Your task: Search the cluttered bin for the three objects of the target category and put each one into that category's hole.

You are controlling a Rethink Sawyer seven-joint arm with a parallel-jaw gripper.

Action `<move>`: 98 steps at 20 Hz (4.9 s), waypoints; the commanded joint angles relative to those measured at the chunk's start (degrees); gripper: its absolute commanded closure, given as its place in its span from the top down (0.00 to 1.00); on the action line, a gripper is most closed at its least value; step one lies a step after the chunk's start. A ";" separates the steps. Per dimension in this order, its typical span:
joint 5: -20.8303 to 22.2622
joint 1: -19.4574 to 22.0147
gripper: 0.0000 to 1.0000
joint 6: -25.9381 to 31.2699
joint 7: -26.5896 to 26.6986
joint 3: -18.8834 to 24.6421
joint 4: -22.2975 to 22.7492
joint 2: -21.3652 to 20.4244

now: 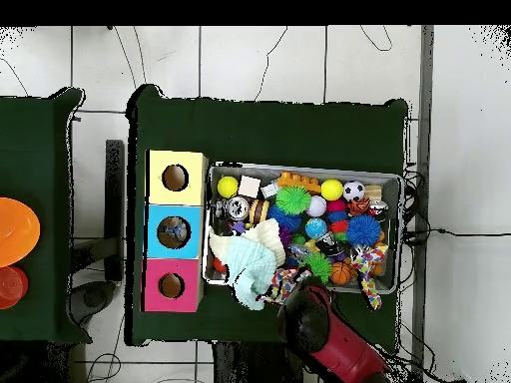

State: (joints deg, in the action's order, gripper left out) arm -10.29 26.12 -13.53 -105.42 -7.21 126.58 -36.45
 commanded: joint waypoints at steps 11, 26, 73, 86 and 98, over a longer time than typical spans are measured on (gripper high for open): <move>-6.97 2.35 1.00 5.83 -15.04 6.50 -5.27 0.71; -20.20 -1.29 1.00 7.86 -13.83 6.93 -16.90 8.90; -26.13 -18.20 1.00 57.86 -33.78 -23.45 -67.31 34.16; -27.66 -19.51 1.00 62.20 -42.16 -24.53 -75.83 37.08; -27.15 -17.19 1.00 72.63 -42.33 -28.29 -87.70 39.21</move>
State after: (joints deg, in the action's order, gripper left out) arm -33.84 8.29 59.32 -130.00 -37.84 52.07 2.62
